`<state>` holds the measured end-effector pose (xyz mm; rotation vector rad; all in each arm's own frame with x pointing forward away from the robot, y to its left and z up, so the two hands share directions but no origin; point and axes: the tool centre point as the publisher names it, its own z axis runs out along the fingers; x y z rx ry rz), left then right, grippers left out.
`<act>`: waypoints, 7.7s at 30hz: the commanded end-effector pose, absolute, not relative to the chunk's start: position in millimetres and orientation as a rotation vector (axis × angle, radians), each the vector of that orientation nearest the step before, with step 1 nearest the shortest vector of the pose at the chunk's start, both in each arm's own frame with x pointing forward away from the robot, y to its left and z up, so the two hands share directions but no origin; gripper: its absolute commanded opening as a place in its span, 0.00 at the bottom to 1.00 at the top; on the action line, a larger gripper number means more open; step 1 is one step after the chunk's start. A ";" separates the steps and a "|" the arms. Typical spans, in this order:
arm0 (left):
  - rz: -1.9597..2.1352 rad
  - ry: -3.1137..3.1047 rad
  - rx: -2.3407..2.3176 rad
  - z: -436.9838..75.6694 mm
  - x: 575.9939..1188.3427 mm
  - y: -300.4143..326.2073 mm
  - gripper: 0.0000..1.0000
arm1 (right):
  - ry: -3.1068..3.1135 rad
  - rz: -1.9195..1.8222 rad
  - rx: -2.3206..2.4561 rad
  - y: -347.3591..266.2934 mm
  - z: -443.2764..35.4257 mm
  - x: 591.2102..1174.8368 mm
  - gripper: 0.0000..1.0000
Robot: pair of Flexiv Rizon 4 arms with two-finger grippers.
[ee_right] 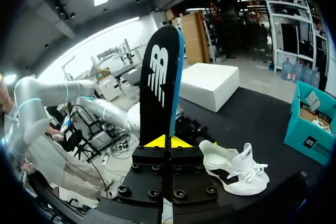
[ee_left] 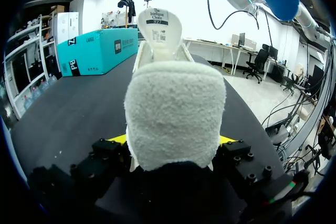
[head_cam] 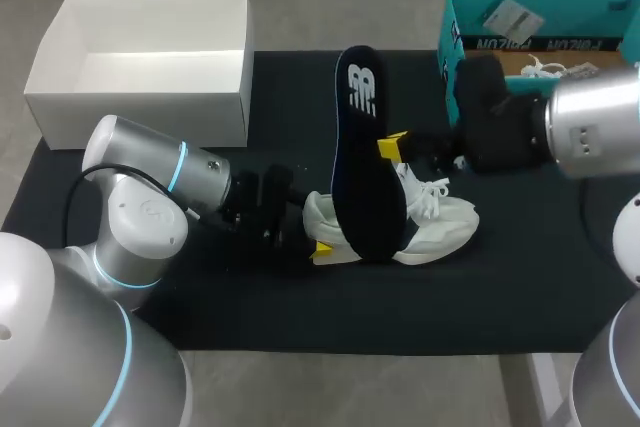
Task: Take the shoe out of the shoebox, open the shoe tongue, remove and reinsert the insole, then place the shoe into the shoebox
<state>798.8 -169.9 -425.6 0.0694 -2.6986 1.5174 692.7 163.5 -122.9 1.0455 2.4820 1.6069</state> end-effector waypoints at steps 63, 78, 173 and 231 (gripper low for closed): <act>1.511 -2.702 0.071 -426.3 798.9 -171.0 0.00 | 2.600 1.676 1.088 135.0 -97.6 605.7 0.00; 1.511 -2.702 0.071 -426.3 798.9 -171.0 0.05 | 2.600 1.676 1.088 135.0 -97.6 605.7 0.00; 0.189 -3.174 0.249 -329.1 802.4 -158.8 1.00 | 2.600 1.676 1.088 135.0 -97.6 605.7 0.00; 0.117 -3.153 0.219 -326.0 802.0 -157.6 1.00 | 2.600 1.676 1.088 135.0 -97.6 605.7 0.00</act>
